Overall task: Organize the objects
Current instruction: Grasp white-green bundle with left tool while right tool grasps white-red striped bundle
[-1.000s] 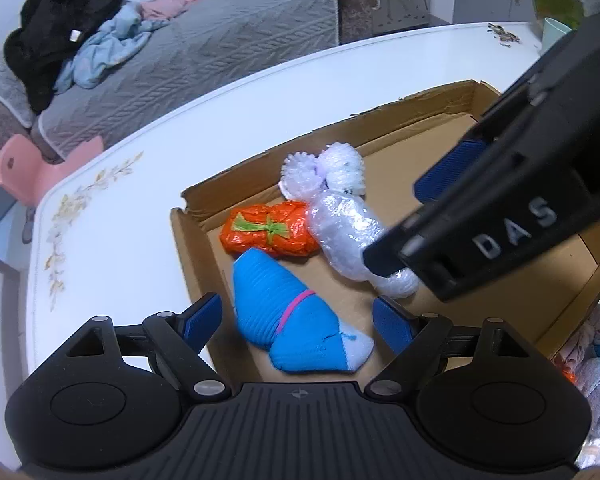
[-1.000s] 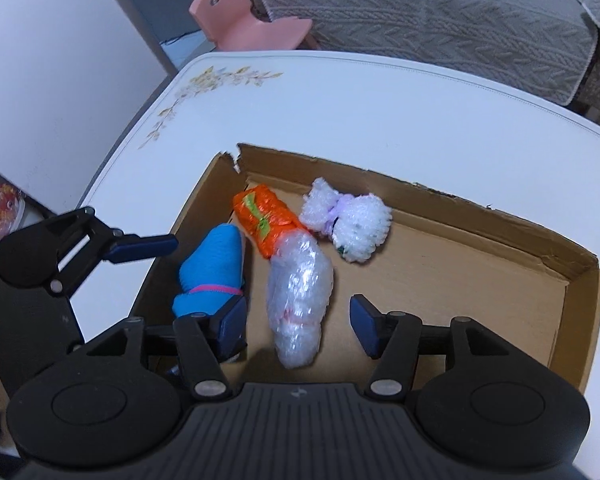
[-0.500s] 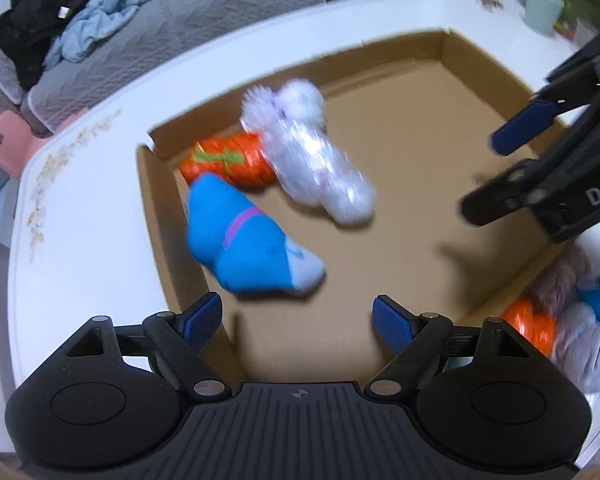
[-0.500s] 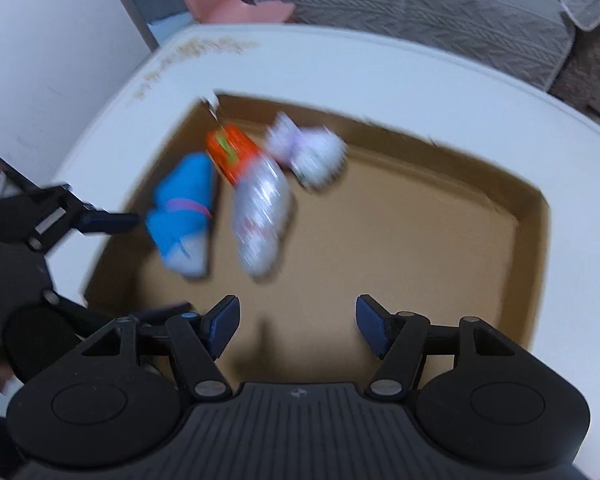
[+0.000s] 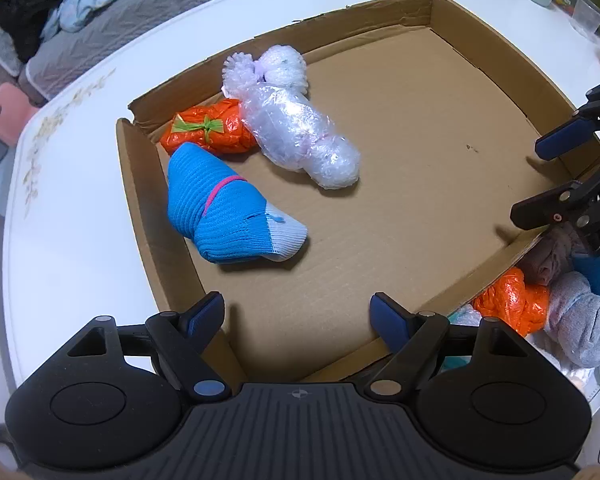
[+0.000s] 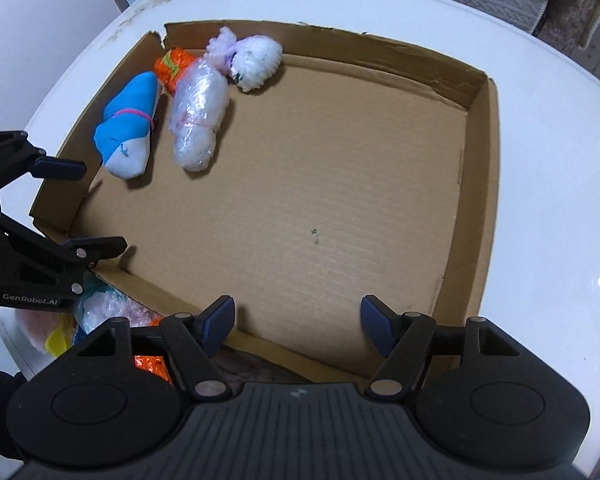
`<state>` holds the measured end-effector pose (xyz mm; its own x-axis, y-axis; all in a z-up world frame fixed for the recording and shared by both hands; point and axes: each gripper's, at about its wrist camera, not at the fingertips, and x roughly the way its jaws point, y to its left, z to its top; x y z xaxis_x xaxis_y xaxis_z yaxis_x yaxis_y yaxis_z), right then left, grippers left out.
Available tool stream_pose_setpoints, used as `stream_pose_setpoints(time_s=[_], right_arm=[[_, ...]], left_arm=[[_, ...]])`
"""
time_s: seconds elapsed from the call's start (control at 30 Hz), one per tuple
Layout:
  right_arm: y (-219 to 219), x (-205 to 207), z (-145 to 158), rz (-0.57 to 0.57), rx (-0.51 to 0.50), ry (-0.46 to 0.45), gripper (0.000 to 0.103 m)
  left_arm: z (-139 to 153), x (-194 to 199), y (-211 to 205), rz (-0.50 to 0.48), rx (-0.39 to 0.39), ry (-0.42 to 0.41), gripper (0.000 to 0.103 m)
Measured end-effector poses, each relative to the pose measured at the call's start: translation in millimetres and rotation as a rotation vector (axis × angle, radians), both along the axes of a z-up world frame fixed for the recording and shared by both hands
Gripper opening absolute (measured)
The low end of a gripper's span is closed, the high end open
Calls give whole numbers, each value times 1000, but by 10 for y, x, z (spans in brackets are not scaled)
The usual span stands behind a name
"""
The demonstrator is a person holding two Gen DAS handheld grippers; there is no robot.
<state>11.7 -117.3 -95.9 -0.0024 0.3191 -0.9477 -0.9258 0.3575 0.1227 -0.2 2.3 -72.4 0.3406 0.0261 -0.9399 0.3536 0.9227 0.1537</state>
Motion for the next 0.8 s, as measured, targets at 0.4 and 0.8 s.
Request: stream_pose_setpoints(time_s=[0.4, 0.8], right_arm=[[-192, 182, 181, -19, 46, 0, 70], [-933, -291, 611, -34, 150, -46, 88]], left_arm=[[235, -48, 31, 56, -37, -65, 86], [655, -933, 57, 250, -160, -49, 89]])
